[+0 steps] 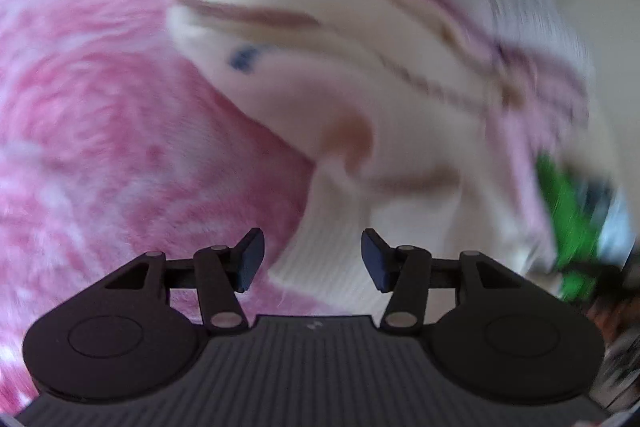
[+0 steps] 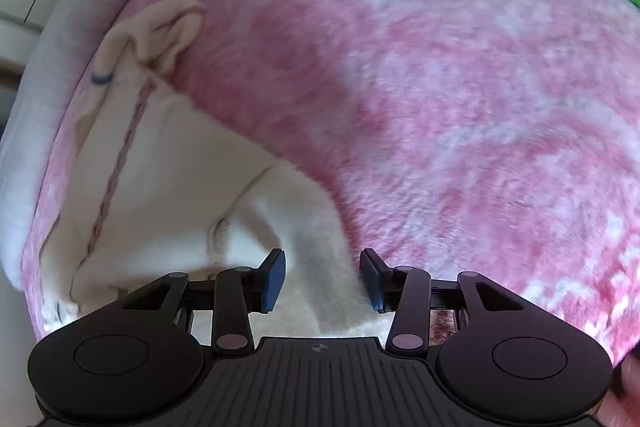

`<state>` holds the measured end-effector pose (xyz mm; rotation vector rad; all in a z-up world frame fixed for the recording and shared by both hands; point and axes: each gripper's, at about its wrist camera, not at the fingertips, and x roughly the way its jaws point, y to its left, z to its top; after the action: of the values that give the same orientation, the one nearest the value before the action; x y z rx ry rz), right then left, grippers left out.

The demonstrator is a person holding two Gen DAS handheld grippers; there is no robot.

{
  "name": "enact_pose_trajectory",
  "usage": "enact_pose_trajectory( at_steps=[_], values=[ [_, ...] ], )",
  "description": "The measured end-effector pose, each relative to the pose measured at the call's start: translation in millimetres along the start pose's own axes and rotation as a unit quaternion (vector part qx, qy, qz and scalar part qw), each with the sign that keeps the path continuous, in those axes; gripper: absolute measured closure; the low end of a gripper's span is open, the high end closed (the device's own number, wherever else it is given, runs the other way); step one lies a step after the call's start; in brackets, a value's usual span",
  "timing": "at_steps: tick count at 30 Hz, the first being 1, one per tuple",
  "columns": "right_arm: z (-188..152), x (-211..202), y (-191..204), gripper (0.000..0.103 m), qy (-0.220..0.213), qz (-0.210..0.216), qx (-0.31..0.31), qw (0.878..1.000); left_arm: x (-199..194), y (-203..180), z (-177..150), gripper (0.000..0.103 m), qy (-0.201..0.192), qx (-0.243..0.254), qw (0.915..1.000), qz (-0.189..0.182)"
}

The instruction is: Fold clothes

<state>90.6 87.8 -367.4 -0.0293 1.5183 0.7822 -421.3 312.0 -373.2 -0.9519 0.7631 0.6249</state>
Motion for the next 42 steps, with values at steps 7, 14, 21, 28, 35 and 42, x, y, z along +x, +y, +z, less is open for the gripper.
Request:
enact_pose_trajectory(
  at_steps=[7, 14, 21, 28, 35, 42],
  values=[
    [-21, 14, 7, 0.092, 0.021, -0.026, -0.078, 0.996, 1, -4, 4, 0.097, 0.000, -0.013, 0.9993, -0.035],
    [-68, -23, 11, 0.096, 0.103, 0.058, -0.188, 0.975, -134, 9, -48, 0.098, -0.038, 0.010, 0.9992, 0.009],
    [-117, -2, 9, 0.074, 0.239, -0.019, -0.236, 0.942, -133, 41, -94, 0.096, 0.109, -0.040, 0.9749, 0.190],
    [-65, -20, 43, 0.061, 0.083, -0.124, -0.284, 0.947, -127, 29, -36, 0.090, -0.001, -0.072, 0.9872, 0.143],
    [-45, 8, 148, 0.057, -0.079, -0.128, -0.484, 0.862, -90, 19, 30, 0.087, -0.046, -0.052, 0.9910, 0.114],
    [-26, 78, 268, 0.044, -0.143, -0.073, -0.559, 0.813, -62, 37, 110, 0.081, -0.079, -0.048, 0.9908, 0.098]
  ],
)
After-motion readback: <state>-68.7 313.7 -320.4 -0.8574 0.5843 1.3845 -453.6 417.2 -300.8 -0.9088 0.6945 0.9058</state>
